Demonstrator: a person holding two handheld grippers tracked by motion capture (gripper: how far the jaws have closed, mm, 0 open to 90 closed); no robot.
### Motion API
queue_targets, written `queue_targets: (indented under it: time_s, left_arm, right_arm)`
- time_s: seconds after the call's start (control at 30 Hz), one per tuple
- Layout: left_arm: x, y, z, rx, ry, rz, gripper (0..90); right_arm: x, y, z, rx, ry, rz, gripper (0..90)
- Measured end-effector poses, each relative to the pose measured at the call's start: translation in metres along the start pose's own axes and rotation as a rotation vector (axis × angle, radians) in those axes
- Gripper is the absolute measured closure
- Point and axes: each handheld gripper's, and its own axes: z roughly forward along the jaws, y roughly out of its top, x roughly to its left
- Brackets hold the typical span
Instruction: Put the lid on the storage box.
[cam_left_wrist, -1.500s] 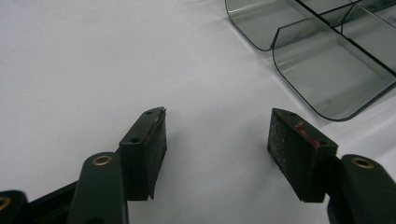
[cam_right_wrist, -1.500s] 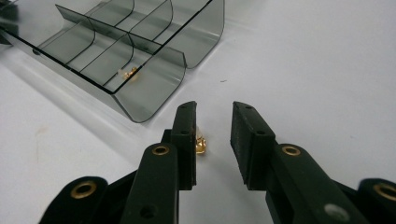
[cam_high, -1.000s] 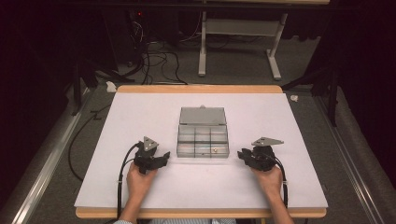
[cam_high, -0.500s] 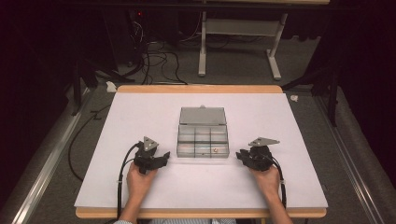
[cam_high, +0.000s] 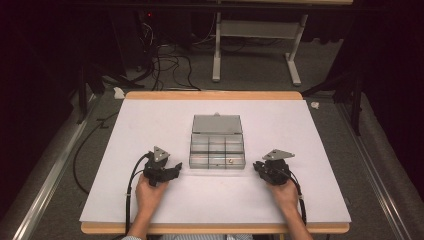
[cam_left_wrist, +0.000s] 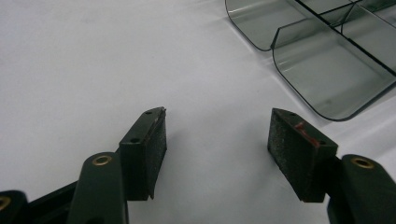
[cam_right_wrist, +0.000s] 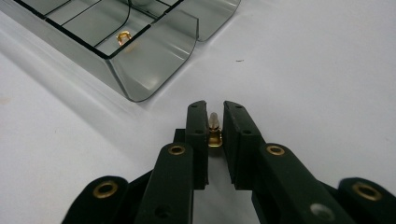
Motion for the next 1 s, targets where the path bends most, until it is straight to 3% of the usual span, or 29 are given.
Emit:
queue_targets:
  time_s: [1.0]
  left_arm:
    - [0.0000,0.0000,0.0000,0.000,-0.001,-0.001,37.4]
  right_arm:
    - [-0.0013,-0.0001,-0.0014,-0.007,-0.003,0.005,82.0]
